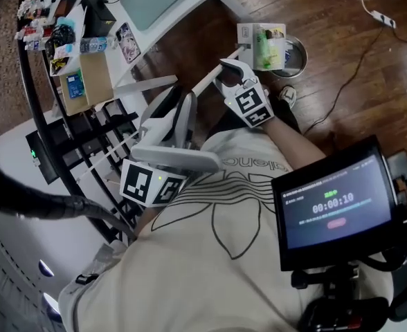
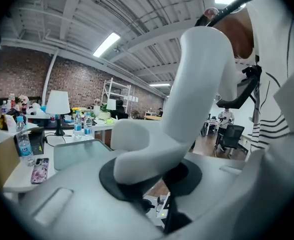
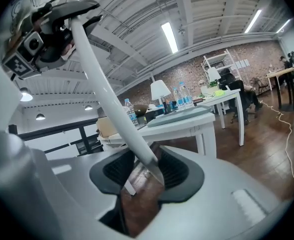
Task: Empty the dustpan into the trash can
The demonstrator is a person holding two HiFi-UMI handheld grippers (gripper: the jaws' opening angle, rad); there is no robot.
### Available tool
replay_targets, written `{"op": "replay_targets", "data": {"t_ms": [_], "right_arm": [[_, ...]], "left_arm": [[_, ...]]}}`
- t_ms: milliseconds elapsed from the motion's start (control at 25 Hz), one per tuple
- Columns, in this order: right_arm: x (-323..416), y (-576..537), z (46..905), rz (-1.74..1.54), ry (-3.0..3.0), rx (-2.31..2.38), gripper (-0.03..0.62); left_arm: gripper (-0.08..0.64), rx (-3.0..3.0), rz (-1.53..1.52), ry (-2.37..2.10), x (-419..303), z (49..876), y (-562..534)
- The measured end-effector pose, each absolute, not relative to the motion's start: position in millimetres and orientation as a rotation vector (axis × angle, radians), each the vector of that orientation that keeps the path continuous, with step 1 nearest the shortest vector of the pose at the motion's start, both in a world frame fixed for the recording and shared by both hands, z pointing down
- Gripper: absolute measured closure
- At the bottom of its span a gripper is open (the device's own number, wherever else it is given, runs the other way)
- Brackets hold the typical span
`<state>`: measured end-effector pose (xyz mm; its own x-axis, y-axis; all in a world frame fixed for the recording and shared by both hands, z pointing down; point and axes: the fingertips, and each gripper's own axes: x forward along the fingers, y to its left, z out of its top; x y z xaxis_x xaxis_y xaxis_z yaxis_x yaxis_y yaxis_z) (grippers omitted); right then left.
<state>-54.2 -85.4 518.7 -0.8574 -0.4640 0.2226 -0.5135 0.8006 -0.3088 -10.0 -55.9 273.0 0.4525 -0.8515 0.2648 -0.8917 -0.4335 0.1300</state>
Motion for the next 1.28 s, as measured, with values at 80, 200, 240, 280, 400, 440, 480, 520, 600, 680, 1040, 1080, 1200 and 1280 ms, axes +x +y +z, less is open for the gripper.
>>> {"op": "replay_targets", "data": {"t_ms": [80,200,240,280,400,440,480,520,600,680,1040,1080,1200,1280], "right_arm": [[-57,-85,516,0.532,-2.855,0.791,0.44],[-54,-92,506,0.482,-2.865,0.835,0.443],[-54,-96,501,0.467,-2.869,0.851,0.445],[-54,-99,498,0.459,-2.871,0.86,0.447],[-58,-99,498,0.499,-2.868,0.868,0.448],[-58,-98,501,0.515,-2.866,0.867,0.446],[-57,-97,504,0.523,-2.863,0.863,0.445],[-55,-96,507,0.526,-2.858,0.861,0.445],[-52,-95,511,0.527,-2.842,0.871,0.445],[-51,-96,514,0.522,-2.828,0.885,0.445],[-36,-99,514,0.495,-2.833,0.938,0.445],[-35,-95,518,0.5,-2.826,0.931,0.445],[-28,-92,522,0.49,-2.809,0.933,0.445],[-25,-93,520,0.468,-2.807,0.956,0.445]], "left_arm": [[0.463,2.468,0.234,-1.498,-11,271,-55],[0.464,2.552,0.27,-1.469,1,262,-55],[0.466,2.588,0.3,-1.457,6,259,-55],[0.467,2.613,0.333,-1.449,10,257,-54],[0.468,2.624,0.388,-1.443,13,261,-53],[0.468,2.616,0.388,-1.44,13,263,-53],[0.468,2.605,0.381,-1.438,11,266,-53],[0.468,2.589,0.364,-1.439,9,268,-53],[0.468,2.555,0.319,-1.446,3,270,-57],[0.469,2.551,0.287,-1.446,0,270,-60],[0.47,2.672,0.364,-1.384,27,276,-45],[0.469,2.653,0.353,-1.39,26,279,-44],[0.471,2.619,0.308,-1.409,25,281,-43],[0.472,2.66,0.309,-1.399,31,277,-42]]}}
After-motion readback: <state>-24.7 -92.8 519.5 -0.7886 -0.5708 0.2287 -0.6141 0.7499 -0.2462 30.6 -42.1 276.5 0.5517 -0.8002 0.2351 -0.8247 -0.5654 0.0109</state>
